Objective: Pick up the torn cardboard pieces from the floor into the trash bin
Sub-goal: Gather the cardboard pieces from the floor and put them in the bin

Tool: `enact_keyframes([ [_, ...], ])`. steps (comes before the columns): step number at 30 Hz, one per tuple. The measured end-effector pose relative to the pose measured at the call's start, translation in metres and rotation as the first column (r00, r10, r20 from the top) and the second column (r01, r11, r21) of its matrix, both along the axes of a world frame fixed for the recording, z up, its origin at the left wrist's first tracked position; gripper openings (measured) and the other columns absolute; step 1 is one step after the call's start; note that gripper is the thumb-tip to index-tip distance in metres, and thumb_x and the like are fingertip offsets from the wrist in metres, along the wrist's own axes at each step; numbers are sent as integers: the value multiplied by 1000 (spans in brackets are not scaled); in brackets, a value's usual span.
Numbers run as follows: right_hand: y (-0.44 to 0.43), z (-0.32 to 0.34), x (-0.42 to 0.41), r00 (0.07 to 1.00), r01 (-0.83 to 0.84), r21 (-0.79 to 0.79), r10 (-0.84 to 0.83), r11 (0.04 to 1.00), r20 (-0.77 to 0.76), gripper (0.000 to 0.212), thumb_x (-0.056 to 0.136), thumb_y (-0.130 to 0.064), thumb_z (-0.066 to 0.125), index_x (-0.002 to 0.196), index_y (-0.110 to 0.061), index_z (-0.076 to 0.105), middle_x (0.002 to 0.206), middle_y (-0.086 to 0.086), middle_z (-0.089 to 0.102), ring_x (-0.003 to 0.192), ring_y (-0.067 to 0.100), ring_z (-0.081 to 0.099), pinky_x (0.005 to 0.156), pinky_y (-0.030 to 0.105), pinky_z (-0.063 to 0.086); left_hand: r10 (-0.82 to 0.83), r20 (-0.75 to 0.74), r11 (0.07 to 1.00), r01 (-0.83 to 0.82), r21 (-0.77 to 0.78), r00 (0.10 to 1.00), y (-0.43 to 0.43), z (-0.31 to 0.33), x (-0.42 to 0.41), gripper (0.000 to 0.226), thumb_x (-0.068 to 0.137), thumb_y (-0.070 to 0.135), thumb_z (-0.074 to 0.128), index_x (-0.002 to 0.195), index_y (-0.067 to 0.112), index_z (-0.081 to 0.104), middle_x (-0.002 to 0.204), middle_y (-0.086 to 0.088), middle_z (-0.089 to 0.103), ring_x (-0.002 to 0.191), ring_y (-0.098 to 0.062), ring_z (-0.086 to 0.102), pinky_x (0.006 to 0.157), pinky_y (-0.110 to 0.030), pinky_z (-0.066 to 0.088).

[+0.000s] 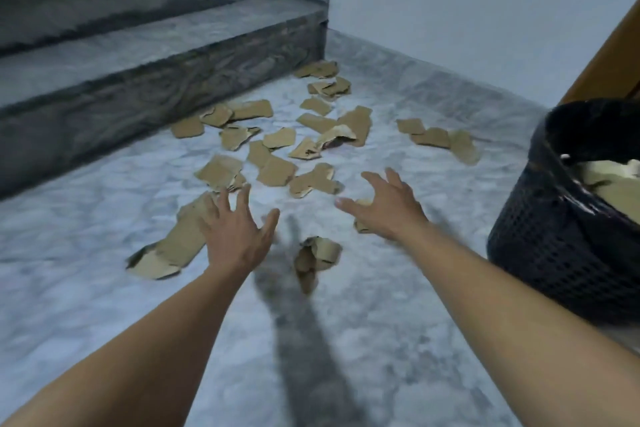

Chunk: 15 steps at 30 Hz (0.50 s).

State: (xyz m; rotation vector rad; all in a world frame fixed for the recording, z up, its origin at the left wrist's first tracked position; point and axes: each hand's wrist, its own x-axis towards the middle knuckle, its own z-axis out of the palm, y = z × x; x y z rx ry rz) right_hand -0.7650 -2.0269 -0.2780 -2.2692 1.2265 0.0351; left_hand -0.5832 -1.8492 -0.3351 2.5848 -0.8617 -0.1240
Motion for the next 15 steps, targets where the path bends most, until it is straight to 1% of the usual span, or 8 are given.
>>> enact_keyframes([
  [1, 10, -23, 6, 993, -45, 74, 52, 996, -104, 117, 64, -96, 52, 159, -46, 6, 169, 0, -17, 154, 43, -1, 117, 69, 16, 35, 4, 998, -35, 50, 999, 16, -10, 11, 85, 91, 75, 43, 160, 32, 20, 169, -14, 11, 155, -40, -5, 119, -67, 5],
  [3, 31, -66, 12, 970, -89, 170, 124, 981, -207, 131, 57, -99, 54, 154, -51, -20, 163, 0, -34, 151, 48, -17, 111, 79, 0, 99, 32, 985, -102, 137, 995, 43, -26, 30, 97, 83, 86, 38, 161, 36, 10, 170, -14, 2, 154, -45, -11, 115, -73, 0],
  [4, 41, -82, 14, 964, -98, 171, 136, 980, -229, 133, 56, -100, 54, 150, -52, -28, 161, 0, -37, 149, 50, -22, 109, 81, -5, 122, 25, 977, -125, 175, 992, 54, -33, 40, 102, 80, 90, 36, 161, 38, 3, 170, -14, -3, 153, -48, -12, 113, -75, -1],
  [6, 57, -103, 25, 956, -117, 96, 139, 988, -258, 137, 49, -105, 46, 145, -52, -35, 161, 2, -39, 146, 51, -28, 106, 81, -9, 163, -63, 963, -145, 227, 985, 70, -49, 57, 112, 73, 96, 35, 159, 41, -10, 169, -15, -13, 151, -52, -11, 113, -76, -1],
  [7, 60, -109, 34, 961, -111, 56, 121, 992, -250, 137, 48, -107, 42, 145, -51, -36, 161, 2, -38, 146, 50, -29, 106, 81, -9, 171, -108, 961, -142, 235, 979, 75, -57, 64, 115, 70, 98, 33, 158, 42, -15, 168, -17, -15, 151, -52, -10, 114, -75, -1],
  [9, 54, -115, 55, 977, -83, -1, 81, 997, -198, 135, 49, -107, 39, 148, -50, -33, 164, -1, -32, 149, 47, -26, 108, 80, -7, 164, -125, 971, -138, 195, 979, 75, -70, 72, 120, 70, 98, 33, 158, 36, -20, 167, -21, -15, 152, -49, -8, 118, -70, -1],
  [13, 27, -114, 94, 990, -97, -161, 78, 982, -121, 132, 53, -106, 41, 156, -46, -18, 170, 1, -9, 152, 38, -2, 115, 64, 13, 128, -96, 992, -129, -10, 987, 47, -75, 87, 132, 69, 94, 45, 159, 23, -20, 167, -24, -11, 156, -40, -4, 123, -60, 6],
  [15, 11, -116, 113, 992, -90, -210, 69, 974, -106, 131, 54, -106, 40, 157, -46, -13, 170, 4, -11, 152, 39, -4, 116, 64, 8, 82, -82, 993, -88, -72, 993, 28, -73, 101, 135, 65, 95, 49, 159, 26, -19, 168, -22, -10, 156, -38, -3, 123, -60, 11],
])
